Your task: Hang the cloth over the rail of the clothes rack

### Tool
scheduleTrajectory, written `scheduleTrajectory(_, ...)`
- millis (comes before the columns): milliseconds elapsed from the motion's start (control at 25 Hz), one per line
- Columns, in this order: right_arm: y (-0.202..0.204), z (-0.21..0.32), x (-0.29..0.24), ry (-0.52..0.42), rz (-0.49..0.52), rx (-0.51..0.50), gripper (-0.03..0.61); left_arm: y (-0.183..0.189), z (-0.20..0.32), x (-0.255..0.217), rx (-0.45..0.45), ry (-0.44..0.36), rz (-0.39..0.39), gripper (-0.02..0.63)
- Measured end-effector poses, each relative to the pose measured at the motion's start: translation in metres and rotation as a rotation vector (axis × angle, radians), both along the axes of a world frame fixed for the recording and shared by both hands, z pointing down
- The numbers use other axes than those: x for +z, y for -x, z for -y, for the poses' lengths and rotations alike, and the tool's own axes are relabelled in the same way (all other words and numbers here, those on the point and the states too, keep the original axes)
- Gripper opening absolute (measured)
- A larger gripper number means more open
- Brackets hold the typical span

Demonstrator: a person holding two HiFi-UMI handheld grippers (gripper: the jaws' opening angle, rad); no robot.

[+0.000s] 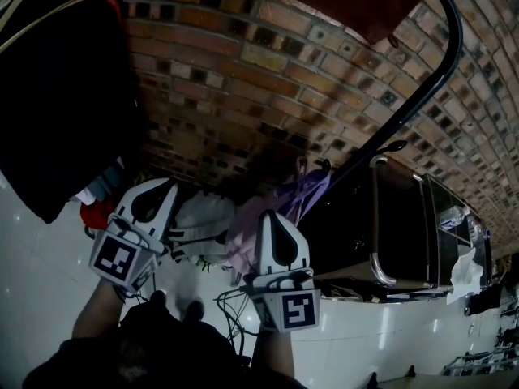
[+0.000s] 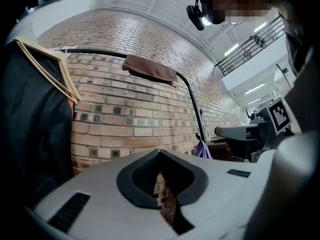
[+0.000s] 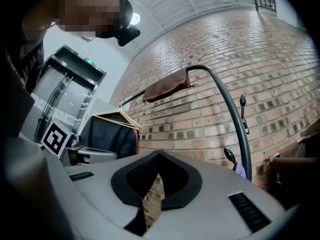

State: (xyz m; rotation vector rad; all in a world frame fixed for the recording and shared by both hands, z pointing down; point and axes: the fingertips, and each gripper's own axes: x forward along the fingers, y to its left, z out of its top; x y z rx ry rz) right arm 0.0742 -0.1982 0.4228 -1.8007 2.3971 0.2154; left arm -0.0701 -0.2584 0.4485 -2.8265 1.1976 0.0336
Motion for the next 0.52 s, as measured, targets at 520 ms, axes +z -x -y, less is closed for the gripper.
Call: scheduleTrajectory(520,0.061,0.0,-0.027,-0.016,-0.082,0.062,0.026,0.051,-0.001,-0.021,0.07,-0.023,-0.008,0.02)
